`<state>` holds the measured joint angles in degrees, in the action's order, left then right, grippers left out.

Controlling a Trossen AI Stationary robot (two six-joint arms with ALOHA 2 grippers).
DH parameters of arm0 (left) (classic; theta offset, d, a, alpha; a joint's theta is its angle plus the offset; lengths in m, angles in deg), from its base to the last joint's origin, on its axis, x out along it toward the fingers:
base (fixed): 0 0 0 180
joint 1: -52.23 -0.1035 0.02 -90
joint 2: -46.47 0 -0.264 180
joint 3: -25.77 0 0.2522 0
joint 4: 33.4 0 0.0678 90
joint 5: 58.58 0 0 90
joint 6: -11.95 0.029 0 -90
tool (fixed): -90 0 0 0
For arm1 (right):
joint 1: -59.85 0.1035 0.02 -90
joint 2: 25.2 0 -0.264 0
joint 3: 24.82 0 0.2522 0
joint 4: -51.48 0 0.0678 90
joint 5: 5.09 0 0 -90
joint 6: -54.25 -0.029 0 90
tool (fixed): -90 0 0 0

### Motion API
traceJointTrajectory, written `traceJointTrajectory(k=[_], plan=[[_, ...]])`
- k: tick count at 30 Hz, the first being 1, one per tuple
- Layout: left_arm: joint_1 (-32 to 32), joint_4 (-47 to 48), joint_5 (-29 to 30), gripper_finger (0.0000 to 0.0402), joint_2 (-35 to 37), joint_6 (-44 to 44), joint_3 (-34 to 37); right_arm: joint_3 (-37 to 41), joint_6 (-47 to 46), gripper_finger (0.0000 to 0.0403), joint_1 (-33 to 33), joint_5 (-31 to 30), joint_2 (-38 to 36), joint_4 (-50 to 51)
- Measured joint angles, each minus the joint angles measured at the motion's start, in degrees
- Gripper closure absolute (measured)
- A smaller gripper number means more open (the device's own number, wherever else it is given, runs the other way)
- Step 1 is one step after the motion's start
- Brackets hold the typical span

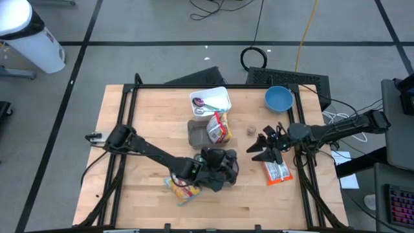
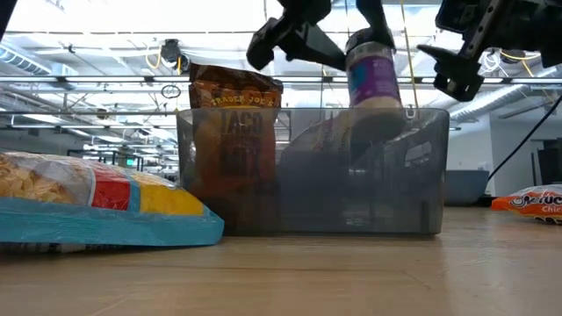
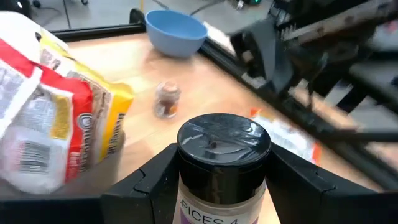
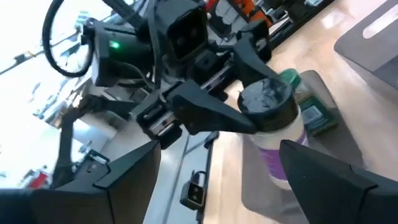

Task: Pick & Place Food Item
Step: Put the black seasoning bottle into the bottom black bin

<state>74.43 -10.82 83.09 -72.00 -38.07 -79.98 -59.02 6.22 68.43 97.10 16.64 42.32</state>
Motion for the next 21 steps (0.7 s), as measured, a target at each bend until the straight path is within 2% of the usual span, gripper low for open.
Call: traceJointTrajectory(k=[4,9,16,21], plan=[[0.4,3.5,-2.7,0.0196,0.0,1.5,-2.0,0.0,2.0,0.0083,0.0,0.1,0.1,2.1],[0.4,4.9,-2.8,0.0196,0.0,1.5,-2.0,0.0,4.3,0.0083,0.0,0.0,0.0,2.4],[0.4,3.8,-3.4,0.0196,0.0,3.8,-2.0,0.0,11.3,0.0083,1.3,0.0,0.8,4.4],[0.3,2.9,-5.3,0.0196,0.0,4.7,-2.4,-1.4,14.0,0.0083,2.5,-0.1,4.1,3.9]])
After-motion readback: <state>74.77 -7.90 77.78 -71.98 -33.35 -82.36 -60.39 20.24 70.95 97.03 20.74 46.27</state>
